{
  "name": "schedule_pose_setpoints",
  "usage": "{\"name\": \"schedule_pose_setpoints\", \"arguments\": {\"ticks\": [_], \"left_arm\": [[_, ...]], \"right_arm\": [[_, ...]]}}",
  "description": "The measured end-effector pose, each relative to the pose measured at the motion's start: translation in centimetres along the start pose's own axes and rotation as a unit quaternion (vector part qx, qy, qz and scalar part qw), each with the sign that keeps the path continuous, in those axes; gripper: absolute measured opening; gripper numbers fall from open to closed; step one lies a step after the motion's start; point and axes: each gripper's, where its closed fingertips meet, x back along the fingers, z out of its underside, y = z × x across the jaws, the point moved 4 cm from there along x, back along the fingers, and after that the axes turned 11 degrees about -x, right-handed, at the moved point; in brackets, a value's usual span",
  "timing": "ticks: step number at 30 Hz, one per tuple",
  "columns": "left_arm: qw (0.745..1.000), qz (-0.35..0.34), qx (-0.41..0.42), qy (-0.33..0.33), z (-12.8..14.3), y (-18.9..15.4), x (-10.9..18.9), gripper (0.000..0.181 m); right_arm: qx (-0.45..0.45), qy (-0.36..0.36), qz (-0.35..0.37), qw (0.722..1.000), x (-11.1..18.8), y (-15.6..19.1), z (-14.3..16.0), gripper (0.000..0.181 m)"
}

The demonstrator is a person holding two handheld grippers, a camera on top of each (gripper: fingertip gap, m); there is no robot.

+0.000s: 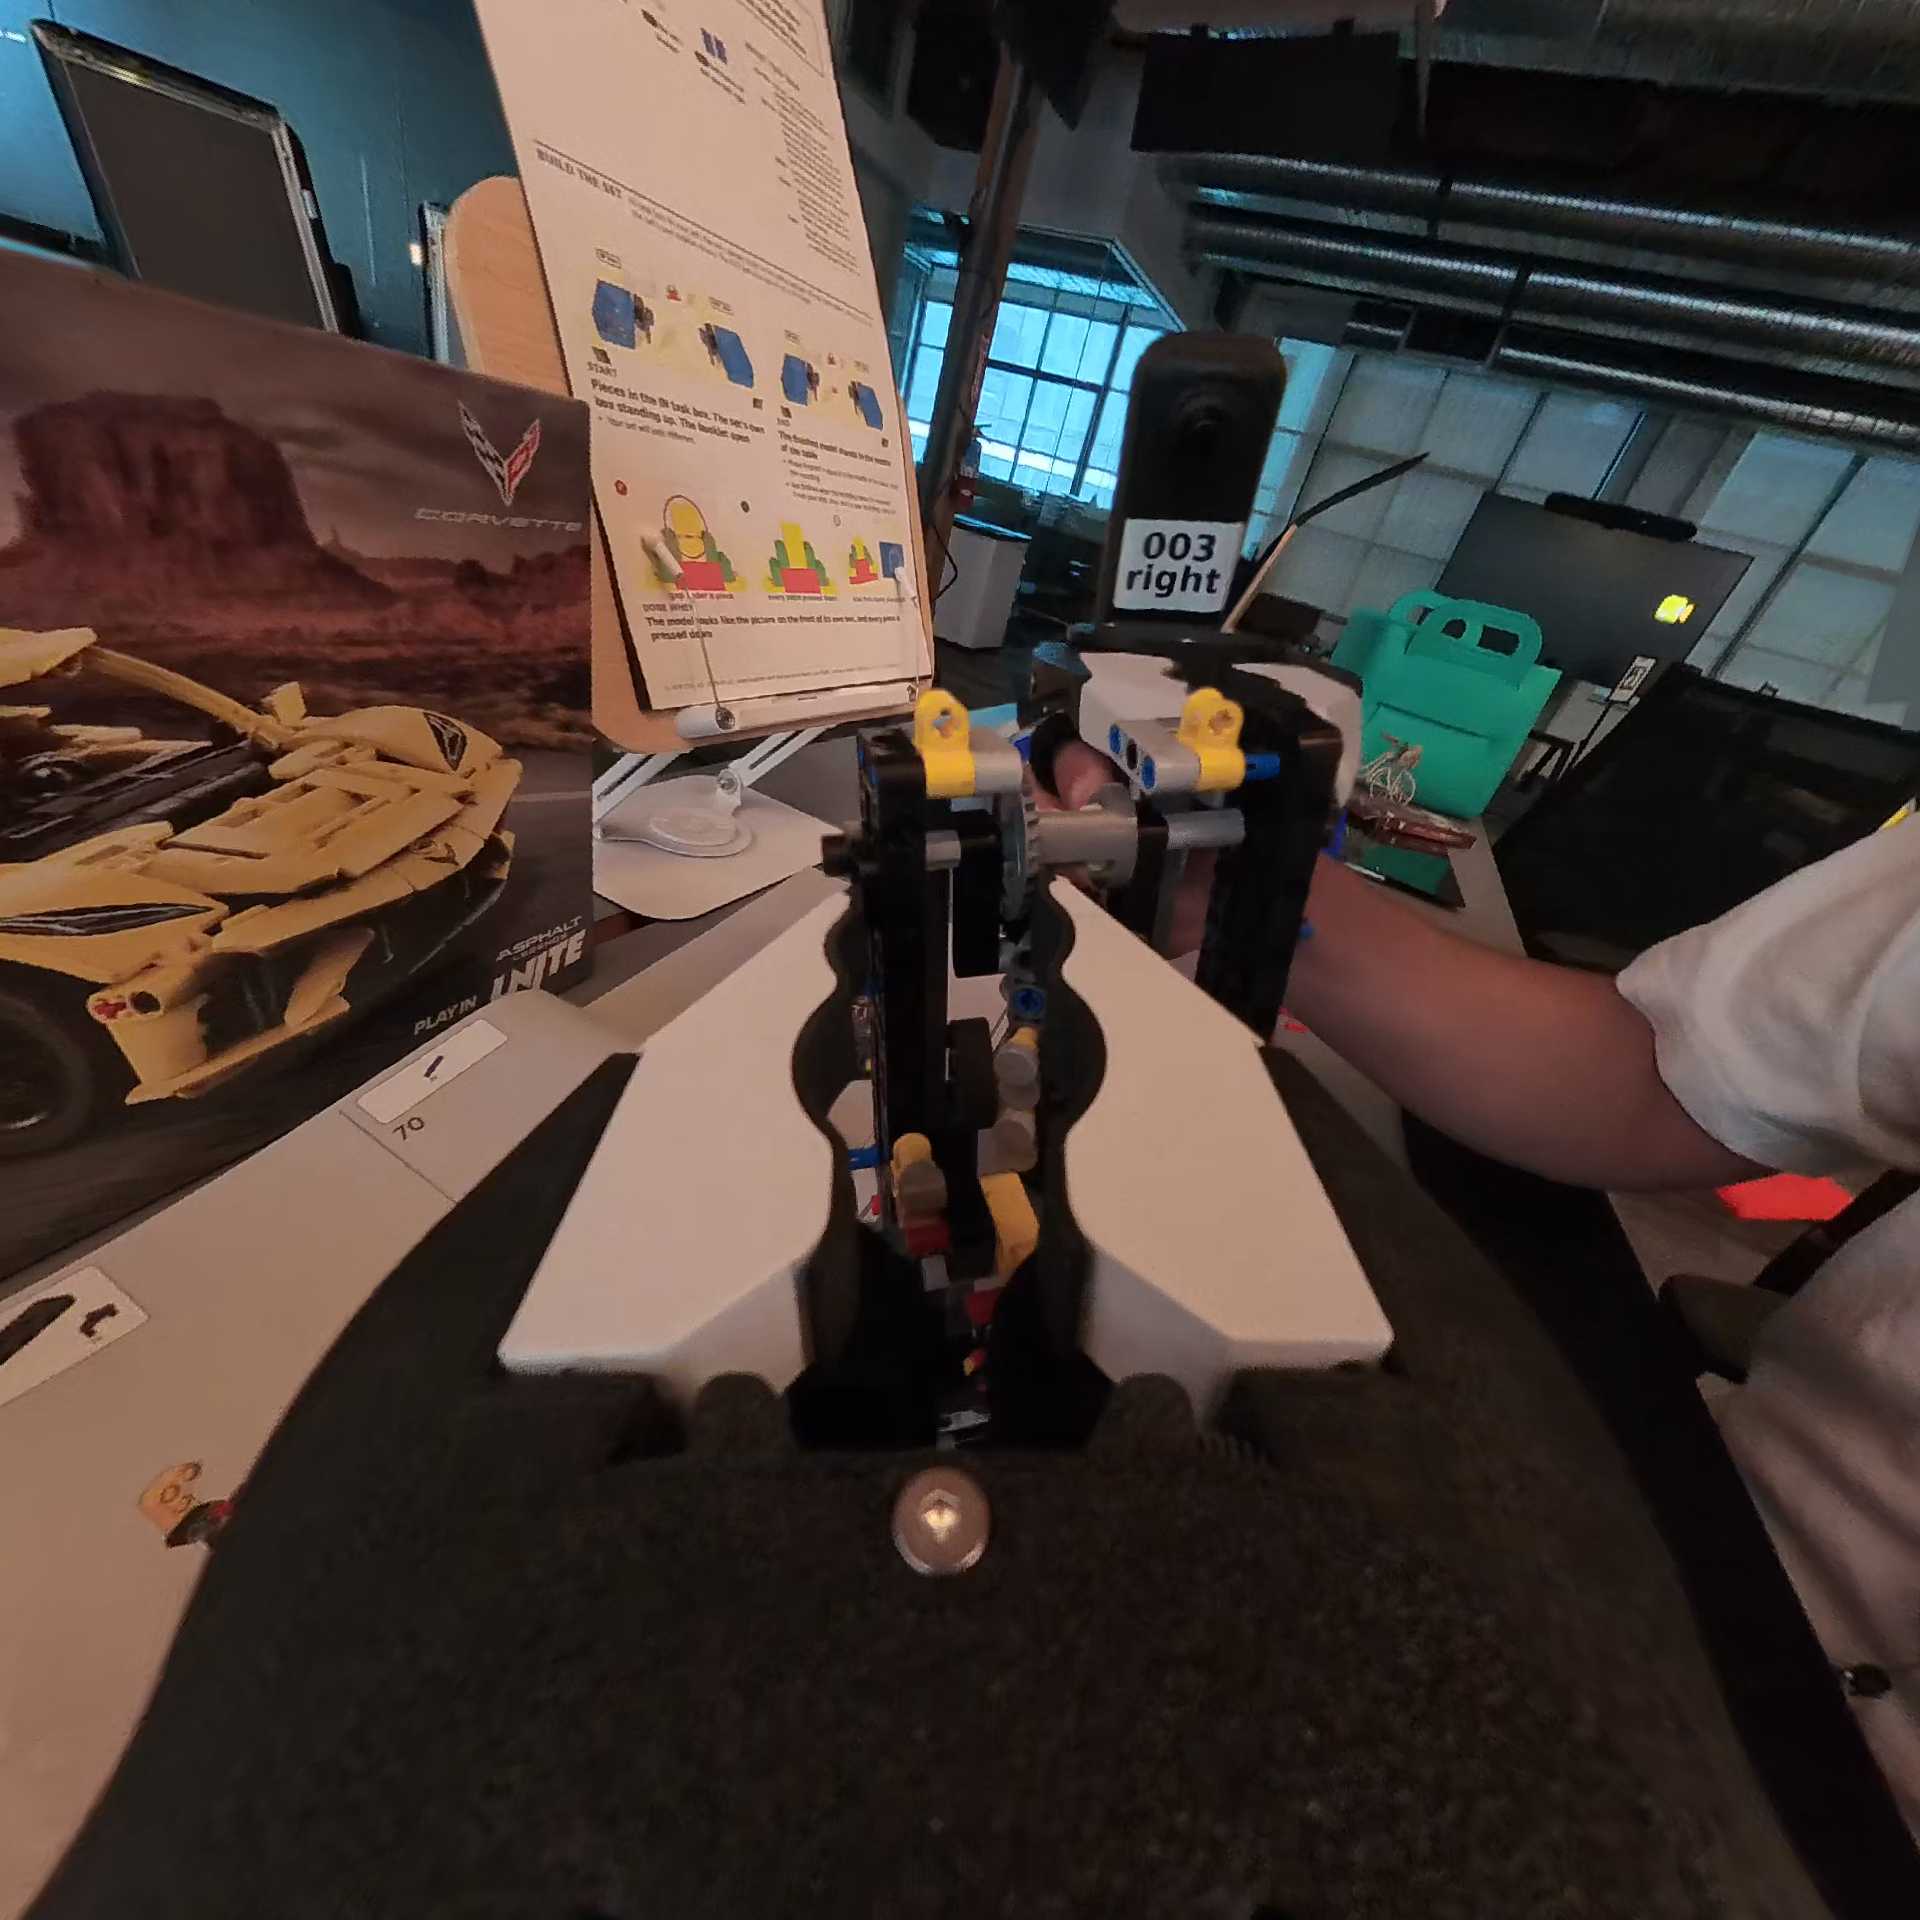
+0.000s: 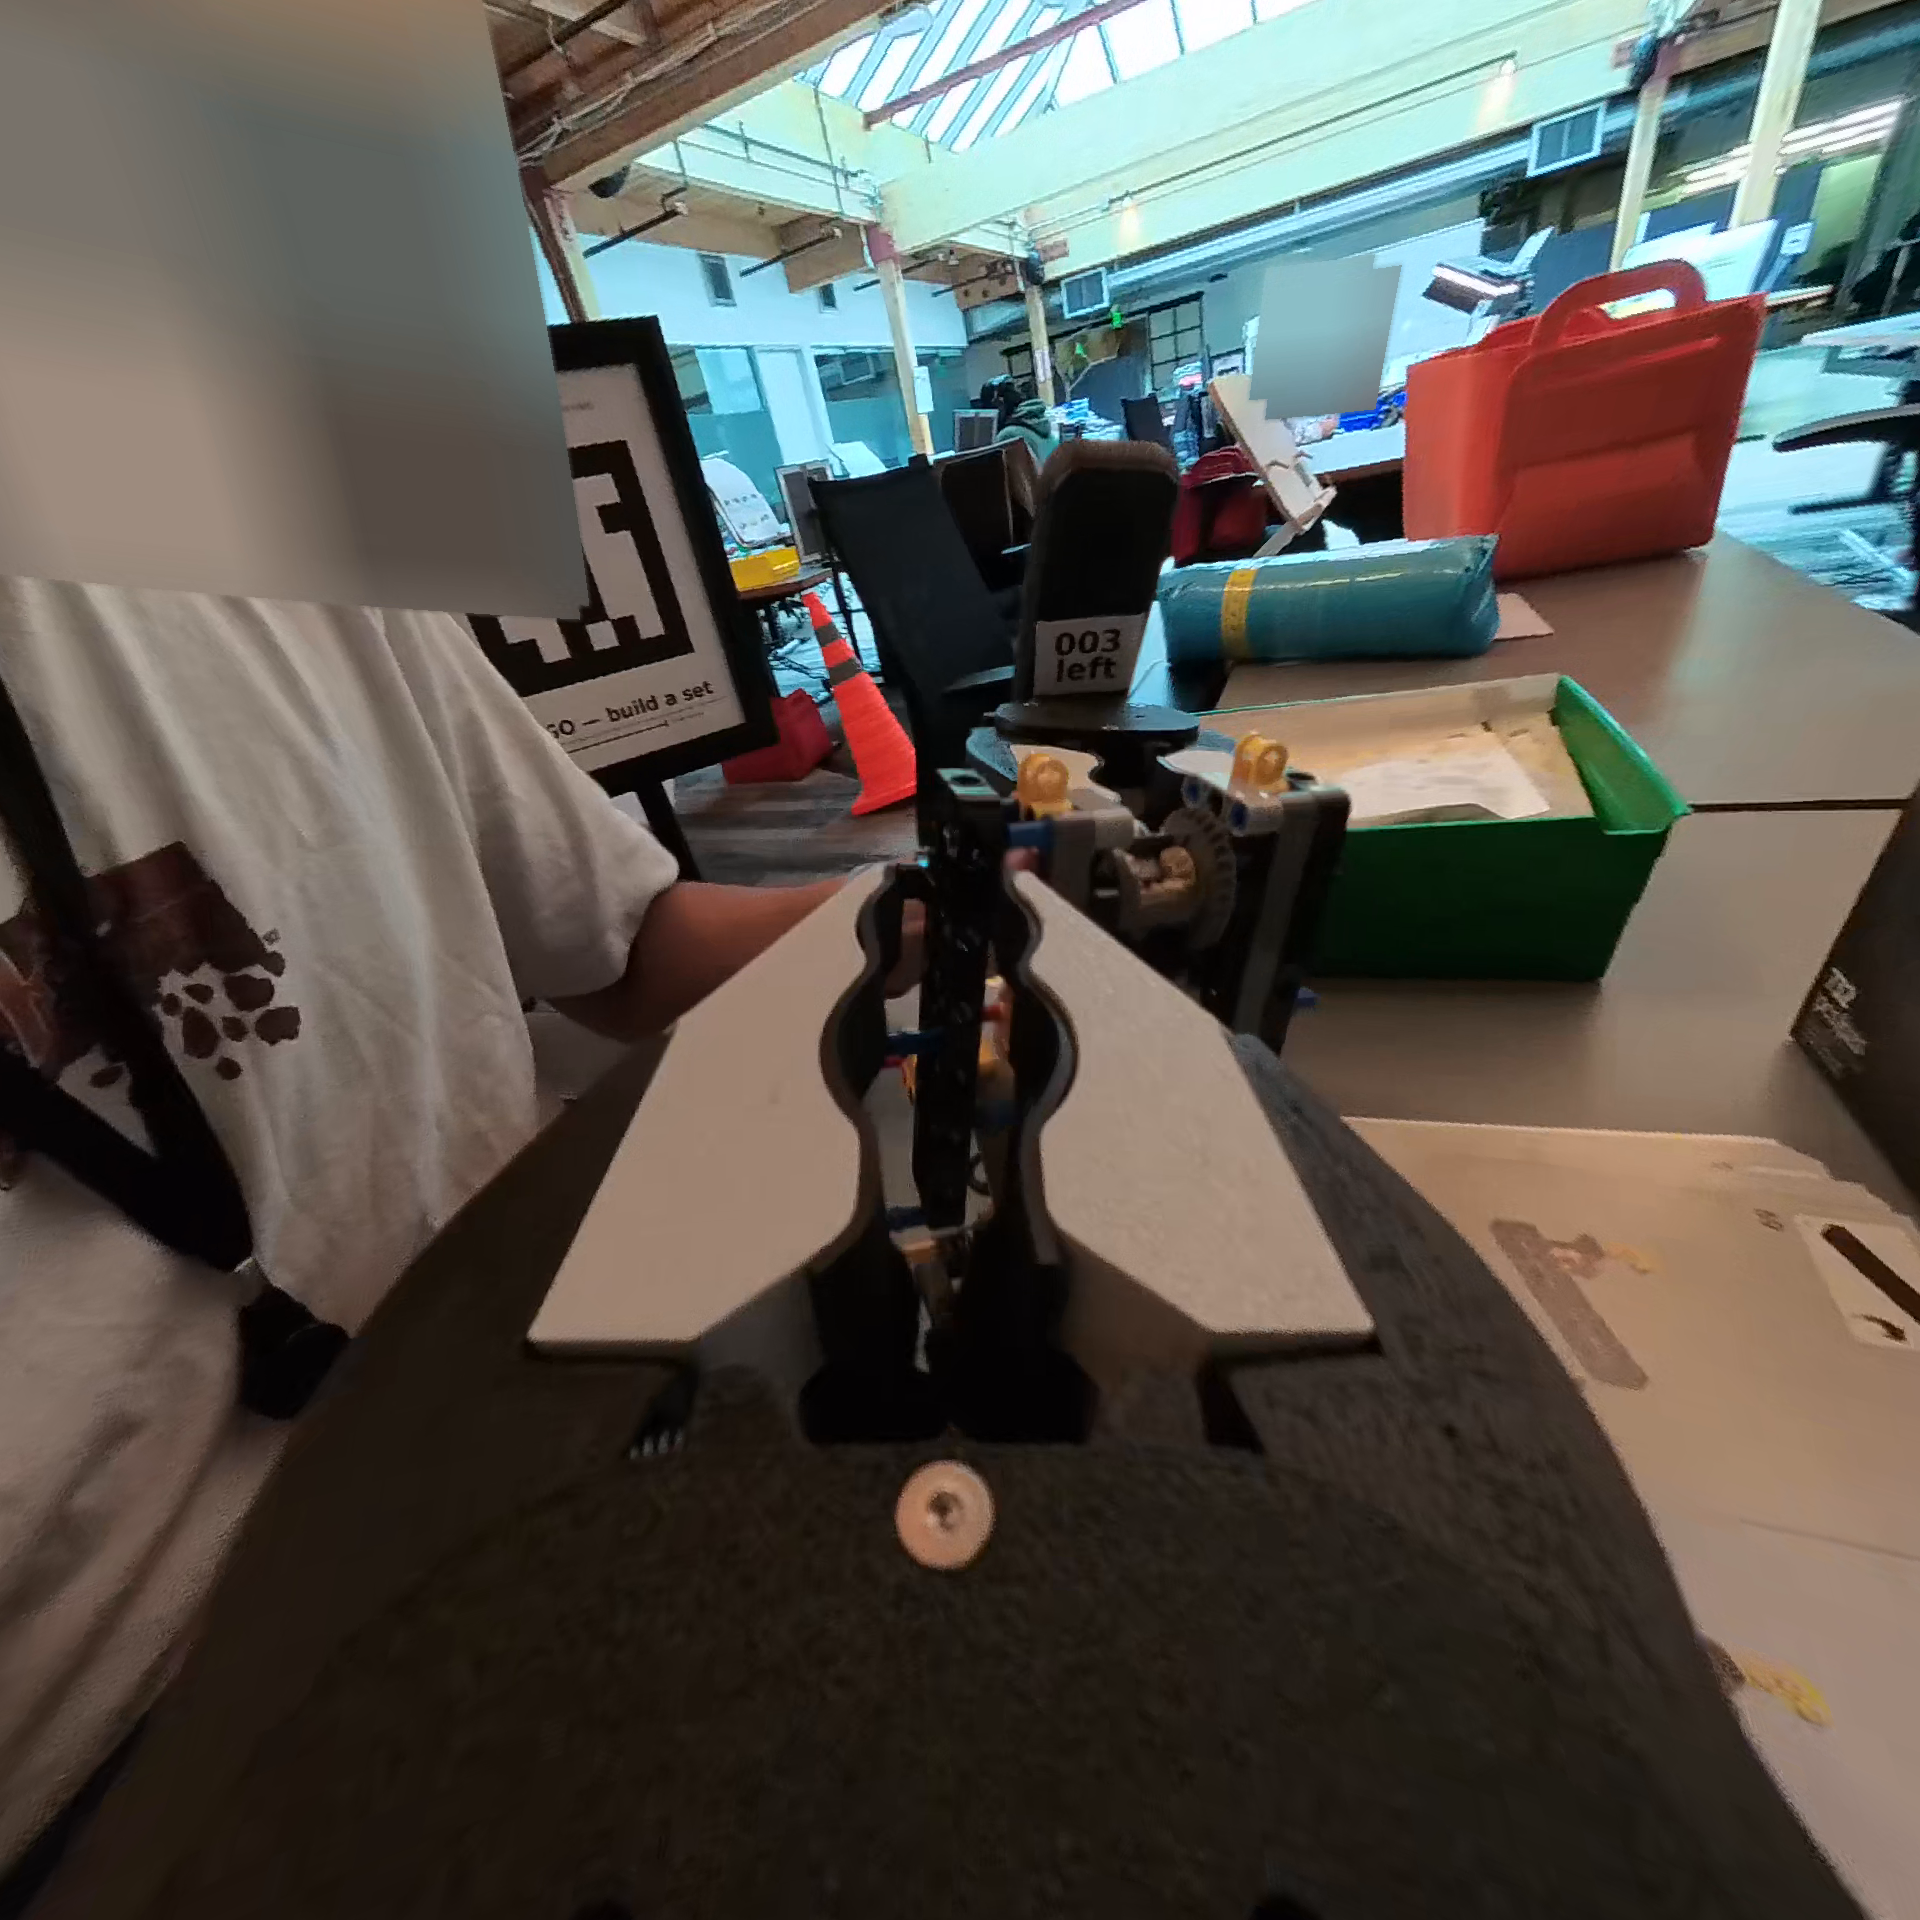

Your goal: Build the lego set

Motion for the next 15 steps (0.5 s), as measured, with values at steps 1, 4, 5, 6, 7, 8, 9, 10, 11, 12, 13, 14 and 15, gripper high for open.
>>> {"name": "schedule_pose_setpoints", "arguments": {"ticks": [1,4,5,6,7,8,9,10,11,12,13,14,15], "left_arm": [[1.000,-0.002,0.005,-0.002,0.04,0.13,0.07,0.031],[1.000,-0.004,0.002,0.000,0.02,0.03,0.02,0.031],[1.000,-0.006,0.001,0.002,0.01,0.01,-0.04,0.031],[1.000,-0.006,0.001,0.003,0.00,0.01,-0.06,0.031],[1.000,-0.006,0.002,0.003,0.01,0.02,-0.06,0.031],[1.000,-0.008,0.002,0.003,0.02,0.06,-0.05,0.031],[1.000,-0.008,0.002,0.004,0.01,0.05,-0.03,0.031],[1.000,-0.009,0.000,0.005,0.01,0.01,-0.03,0.031],[1.000,-0.010,0.000,0.005,0.01,0.04,-0.03,0.031],[1.000,-0.011,0.002,0.005,0.02,0.09,0.00,0.031],[1.000,-0.013,0.003,0.003,0.04,0.16,0.01,0.031],[1.000,-0.016,0.005,0.002,0.06,0.26,0.03,0.031],[1.000,-0.020,0.008,0.003,0.08,0.36,0.04,0.031]], "right_arm": [[0.001,0.001,0.006,1.000,0.26,-0.14,0.13,0.016],[-0.019,-0.001,0.000,1.000,0.38,-0.31,0.29,0.016],[-0.020,-0.002,-0.001,1.000,0.30,-0.32,0.24,0.016],[-0.019,-0.002,-0.003,1.000,0.25,-0.29,0.18,0.016],[-0.020,-0.001,-0.004,1.000,0.23,-0.32,0.15,0.016],[-0.022,0.000,-0.003,1.000,0.23,-0.38,0.12,0.016],[-0.024,0.004,-0.004,1.000,0.20,-0.40,0.15,0.016],[-0.024,0.008,-0.005,1.000,0.15,-0.38,0.19,0.016],[-0.022,0.009,-0.005,1.000,0.13,-0.40,0.16,0.016],[-0.023,0.008,-0.004,1.000,0.17,-0.47,0.14,0.016],[-0.022,0.007,-0.002,1.000,0.24,-0.58,0.13,0.017],[-0.022,0.003,0.005,1.000,0.33,-0.79,0.08,0.019],[-0.019,-0.003,0.010,1.000,0.43,-0.95,0.03,0.020]]}}
